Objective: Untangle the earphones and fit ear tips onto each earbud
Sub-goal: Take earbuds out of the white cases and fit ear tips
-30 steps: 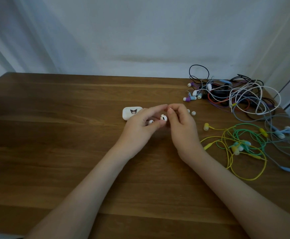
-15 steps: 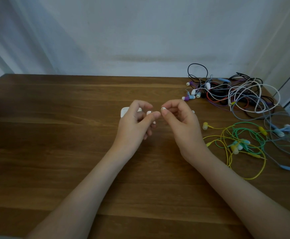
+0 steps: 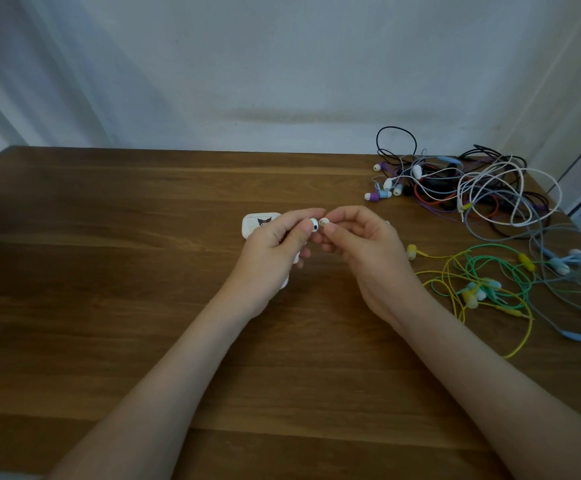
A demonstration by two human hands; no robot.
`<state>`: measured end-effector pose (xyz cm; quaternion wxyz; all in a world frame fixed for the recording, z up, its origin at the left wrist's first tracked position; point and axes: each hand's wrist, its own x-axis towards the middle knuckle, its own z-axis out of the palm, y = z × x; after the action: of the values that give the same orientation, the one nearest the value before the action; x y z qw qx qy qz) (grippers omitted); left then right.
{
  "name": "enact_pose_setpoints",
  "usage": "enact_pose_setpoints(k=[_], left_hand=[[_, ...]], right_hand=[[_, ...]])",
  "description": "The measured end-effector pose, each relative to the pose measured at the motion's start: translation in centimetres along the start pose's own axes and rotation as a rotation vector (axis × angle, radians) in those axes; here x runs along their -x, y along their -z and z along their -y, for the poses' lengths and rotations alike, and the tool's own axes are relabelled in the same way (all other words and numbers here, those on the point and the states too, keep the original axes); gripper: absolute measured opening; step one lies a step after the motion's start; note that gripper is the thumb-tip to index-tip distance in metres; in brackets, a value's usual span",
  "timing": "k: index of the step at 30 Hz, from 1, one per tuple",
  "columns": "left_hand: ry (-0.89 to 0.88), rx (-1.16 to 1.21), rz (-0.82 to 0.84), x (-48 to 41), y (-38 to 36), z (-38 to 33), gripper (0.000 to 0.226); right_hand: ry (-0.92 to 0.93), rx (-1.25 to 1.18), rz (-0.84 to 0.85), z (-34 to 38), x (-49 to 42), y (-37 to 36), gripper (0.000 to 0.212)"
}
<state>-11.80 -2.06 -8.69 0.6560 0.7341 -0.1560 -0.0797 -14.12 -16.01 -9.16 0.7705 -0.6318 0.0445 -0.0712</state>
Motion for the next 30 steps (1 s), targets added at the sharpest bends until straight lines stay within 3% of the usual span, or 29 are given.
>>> enact_pose_setpoints(k=[12,23,30], left_hand=[[0.032,0.177,-0.044,-0.41,0.17,0.26,0.01],[0.082,0.081,0.054,-0.43,0.55,0.06,0.024],[0.085,0.022,0.053,-0.39,0.65,0.11,0.02]], right_hand=[[0.029,0.012,0.106,0.42,0.25,0.08,0.015],[-0.064,-0.009,0.074,0.42,-0.1,0.51,0.011],[-0.129,0.113,0.089,0.44,-0.16,0.77,0.015]])
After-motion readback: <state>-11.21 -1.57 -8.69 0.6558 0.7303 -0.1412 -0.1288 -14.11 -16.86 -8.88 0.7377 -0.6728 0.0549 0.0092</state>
